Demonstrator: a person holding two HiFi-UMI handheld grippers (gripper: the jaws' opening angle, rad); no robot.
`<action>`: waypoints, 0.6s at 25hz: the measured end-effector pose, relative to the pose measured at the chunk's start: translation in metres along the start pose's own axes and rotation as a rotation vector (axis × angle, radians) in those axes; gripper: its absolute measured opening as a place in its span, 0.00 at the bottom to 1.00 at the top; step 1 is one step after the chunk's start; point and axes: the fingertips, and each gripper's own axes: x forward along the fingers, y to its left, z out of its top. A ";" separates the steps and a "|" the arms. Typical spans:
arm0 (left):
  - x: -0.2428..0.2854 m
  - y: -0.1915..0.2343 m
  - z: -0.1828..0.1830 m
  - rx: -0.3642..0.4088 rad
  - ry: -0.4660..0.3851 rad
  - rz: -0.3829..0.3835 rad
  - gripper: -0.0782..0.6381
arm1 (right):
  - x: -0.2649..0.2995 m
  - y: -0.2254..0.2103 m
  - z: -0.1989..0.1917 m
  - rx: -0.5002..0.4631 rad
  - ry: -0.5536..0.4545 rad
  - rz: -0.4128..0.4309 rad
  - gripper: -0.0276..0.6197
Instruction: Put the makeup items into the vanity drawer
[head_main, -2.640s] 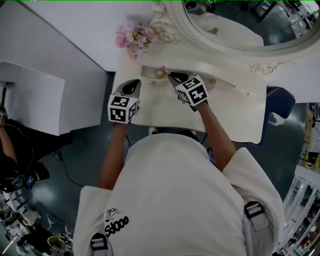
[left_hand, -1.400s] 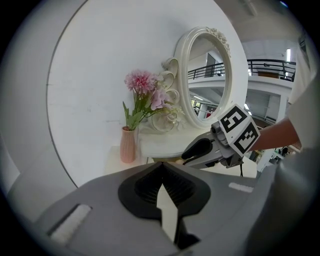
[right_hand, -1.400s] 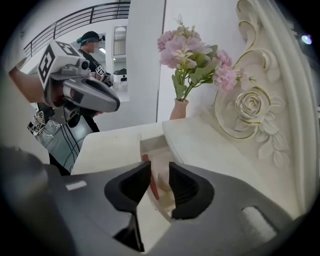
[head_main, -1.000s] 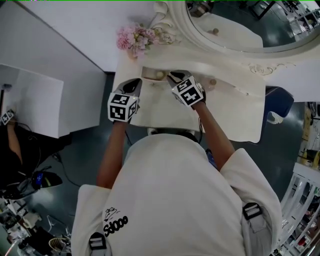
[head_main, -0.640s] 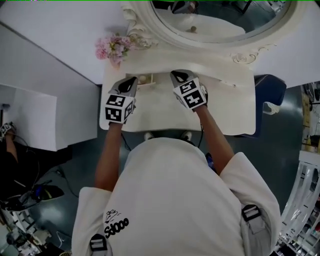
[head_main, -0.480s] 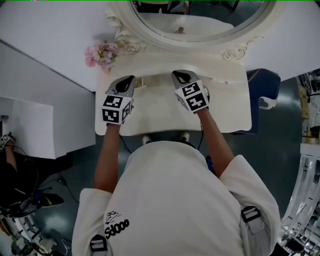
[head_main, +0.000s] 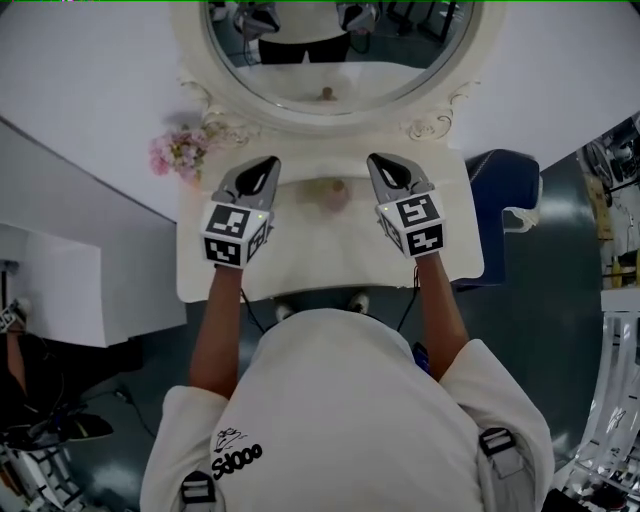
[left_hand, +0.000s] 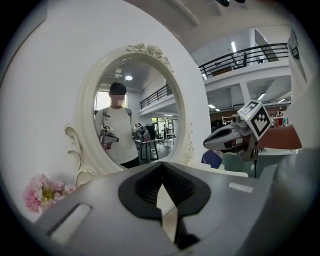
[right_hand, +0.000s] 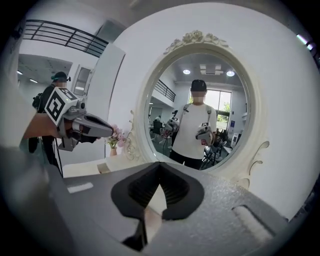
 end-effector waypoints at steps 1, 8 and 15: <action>0.002 -0.006 0.008 0.011 -0.014 -0.009 0.13 | -0.006 -0.005 0.006 0.000 -0.018 -0.005 0.05; 0.001 -0.035 0.061 0.072 -0.098 -0.048 0.13 | -0.035 -0.019 0.046 -0.042 -0.117 -0.011 0.05; -0.003 -0.056 0.096 0.099 -0.155 -0.090 0.13 | -0.055 -0.027 0.069 -0.070 -0.178 -0.030 0.05</action>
